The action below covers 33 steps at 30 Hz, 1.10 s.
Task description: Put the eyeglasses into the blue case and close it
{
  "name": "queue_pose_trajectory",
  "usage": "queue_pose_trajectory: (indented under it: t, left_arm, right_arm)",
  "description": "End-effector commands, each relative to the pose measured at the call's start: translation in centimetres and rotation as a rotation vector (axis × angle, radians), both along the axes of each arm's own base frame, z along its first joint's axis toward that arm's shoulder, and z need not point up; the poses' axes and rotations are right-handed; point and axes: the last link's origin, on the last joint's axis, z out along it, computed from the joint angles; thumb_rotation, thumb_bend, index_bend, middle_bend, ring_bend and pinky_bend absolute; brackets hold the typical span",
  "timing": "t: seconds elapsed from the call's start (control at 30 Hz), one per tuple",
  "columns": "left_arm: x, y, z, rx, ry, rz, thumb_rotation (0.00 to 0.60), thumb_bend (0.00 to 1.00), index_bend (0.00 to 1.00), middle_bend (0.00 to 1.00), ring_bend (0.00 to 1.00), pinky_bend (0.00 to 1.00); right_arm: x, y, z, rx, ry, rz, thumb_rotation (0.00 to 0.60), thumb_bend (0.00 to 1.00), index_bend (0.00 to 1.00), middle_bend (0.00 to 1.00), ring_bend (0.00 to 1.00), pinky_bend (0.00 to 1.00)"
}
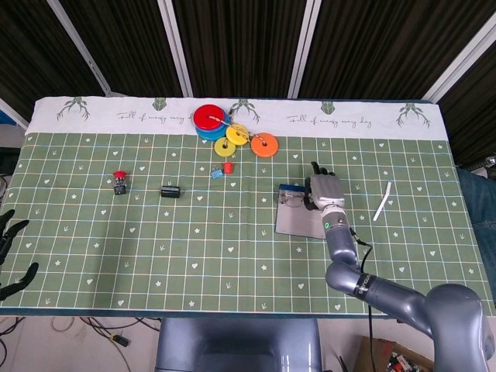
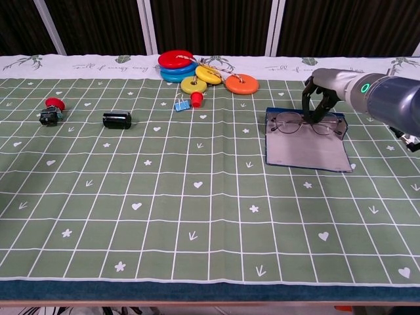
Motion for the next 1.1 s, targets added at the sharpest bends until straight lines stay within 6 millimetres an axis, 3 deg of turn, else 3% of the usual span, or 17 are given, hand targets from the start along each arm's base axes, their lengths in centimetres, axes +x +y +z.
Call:
queue_pose_trajectory:
  t: [0.03,0.27,0.4,0.6,0.77,1.0,1.1]
  left_arm:
    - [0.0,0.0,0.0,0.0,0.0,0.0,0.6,0.31,0.14,0.0,0.0,0.0]
    - [0.0,0.0,0.0,0.0,0.001,0.0,0.6,0.31,0.14,0.0,0.0,0.0]
    - [0.0,0.0,0.0,0.001,0.0,0.001,0.6,0.31,0.14,0.0,0.0,0.0]
    - [0.0,0.0,0.0,-0.003,0.003,0.002,0.6,0.31,0.14,0.0,0.0,0.0]
    - [0.0,-0.1,0.0,-0.003,0.005,0.004,0.6,0.31,0.14,0.0,0.0,0.0]
    - [0.0,-0.1,0.0,-0.001,0.006,0.004,0.6,0.31,0.14,0.0,0.0,0.0]
    - [0.0,-0.1,0.0,-0.001,0.006,0.003,0.6,0.31,0.14,0.0,0.0,0.0]
  right_arm:
    - [-0.1,0.0,-0.2,0.007,-0.001,-0.006,0.6,0.56,0.67,0.06,0.13,0.21]
    - [-0.2,-0.1,-0.5,0.017,-0.002,-0.007,0.6,0.51,0.65,0.06,0.12,0.21]
    - [-0.2,-0.2,-0.5,0.028,0.008,-0.002,0.6,0.47,0.46,0.05,0.11,0.21]
    - [-0.4,-0.1,-0.1,0.037,0.017,-0.009,0.6,0.4,0.36,0.04,0.09,0.21]
    - [-0.7,-0.2,0.4,0.041,0.032,-0.014,0.6,0.25,0.2,0.02,0.07,0.21]
    - [-0.2,0.2,1.4,0.008,-0.026,-0.008,0.6,0.23,0.19,0.03,0.08,0.21]
    - [0.4,1.4,2.3,-0.023,-0.069,0.037,0.6,0.25,0.19,0.06,0.12,0.21]
